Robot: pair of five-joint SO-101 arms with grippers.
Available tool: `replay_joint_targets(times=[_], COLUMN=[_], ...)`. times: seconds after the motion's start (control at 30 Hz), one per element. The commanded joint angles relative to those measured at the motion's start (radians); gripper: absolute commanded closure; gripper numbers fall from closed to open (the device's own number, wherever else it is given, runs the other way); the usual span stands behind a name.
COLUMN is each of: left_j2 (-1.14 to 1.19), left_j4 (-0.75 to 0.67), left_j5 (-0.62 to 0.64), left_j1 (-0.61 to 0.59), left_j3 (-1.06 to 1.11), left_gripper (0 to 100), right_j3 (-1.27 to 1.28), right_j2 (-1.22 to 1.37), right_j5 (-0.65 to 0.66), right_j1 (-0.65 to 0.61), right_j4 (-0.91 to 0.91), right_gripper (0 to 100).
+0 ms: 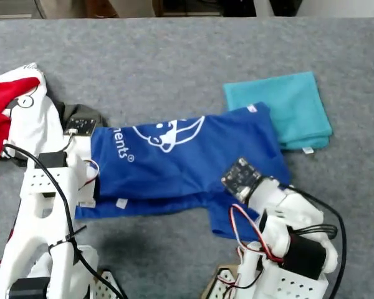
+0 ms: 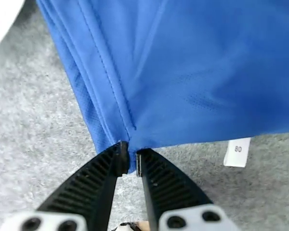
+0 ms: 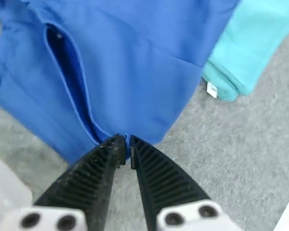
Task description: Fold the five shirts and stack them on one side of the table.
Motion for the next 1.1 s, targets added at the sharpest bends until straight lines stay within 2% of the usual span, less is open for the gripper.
replay_joint_targets(times=[0.0, 0.27, 0.57, 0.73, 1.07], left_j2=[-0.024, -0.025, -0.024, -0.025, -0.025], left_j4=[0.012, 0.077, 0.071, 0.077, 0.077], left_j5=[-0.034, -0.163, -0.172, -0.229, -0.232], left_j1=[-0.006, -0.003, -0.006, -0.014, -0.014], left_j3=[-0.005, -0.005, -0.008, -0.025, -0.025], left_gripper=[98, 98, 98, 98, 98], right_j3=[0.001, 0.001, -0.002, -0.007, -0.03], right_j2=[-0.002, -0.002, -0.01, -0.01, -0.01], right_j5=[0.083, 0.207, 0.322, 0.341, 0.385], right_j1=[0.013, 0.013, 0.016, 0.013, 0.013], right_j4=[0.041, 0.097, 0.124, 0.13, 0.158], right_gripper=[99.7, 99.7, 99.7, 99.7, 99.7])
